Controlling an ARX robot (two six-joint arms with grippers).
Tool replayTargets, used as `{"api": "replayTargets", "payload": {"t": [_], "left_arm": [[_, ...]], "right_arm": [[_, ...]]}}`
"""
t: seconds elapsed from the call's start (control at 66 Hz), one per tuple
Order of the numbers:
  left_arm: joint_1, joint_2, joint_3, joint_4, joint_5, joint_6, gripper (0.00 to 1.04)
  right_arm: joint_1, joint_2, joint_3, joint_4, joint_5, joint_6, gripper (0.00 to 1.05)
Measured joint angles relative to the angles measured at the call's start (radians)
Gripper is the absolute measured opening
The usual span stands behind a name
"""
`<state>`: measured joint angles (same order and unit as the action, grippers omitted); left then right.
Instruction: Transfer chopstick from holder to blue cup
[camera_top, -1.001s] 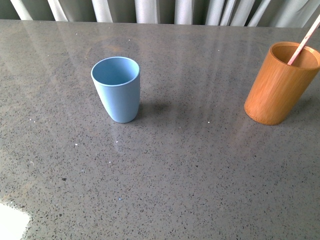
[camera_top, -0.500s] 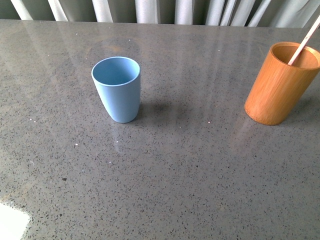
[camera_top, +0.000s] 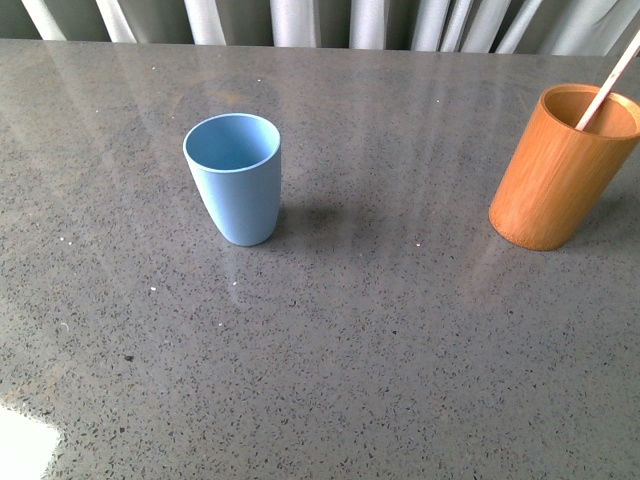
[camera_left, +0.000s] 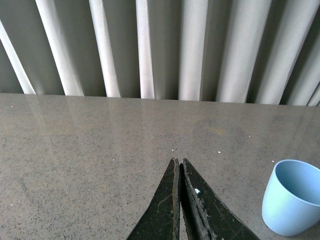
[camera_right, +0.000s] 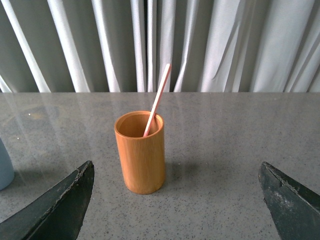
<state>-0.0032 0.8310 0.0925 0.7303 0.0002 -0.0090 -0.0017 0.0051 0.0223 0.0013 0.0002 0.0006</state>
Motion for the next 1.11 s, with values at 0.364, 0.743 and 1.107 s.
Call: {"api": "replayTargets", "payload": {"t": [0.364,0.743,1.107], "left_arm": [[0.000,-0.218,-0.077,-0.133,0.000,0.001,0.02],[0.000,-0.436,-0.078,-0.338,0.000,0.001,0.02],[0.000,-0.581,-0.078,-0.480,0.000,0.001,0.02]], "right_arm": [[0.000,0.000,0.000,0.000,0.000,0.000,0.96],[0.000,0.000,0.000,0.000,0.000,0.000,0.96],[0.000,0.000,0.000,0.000,0.000,0.000,0.96]]}}
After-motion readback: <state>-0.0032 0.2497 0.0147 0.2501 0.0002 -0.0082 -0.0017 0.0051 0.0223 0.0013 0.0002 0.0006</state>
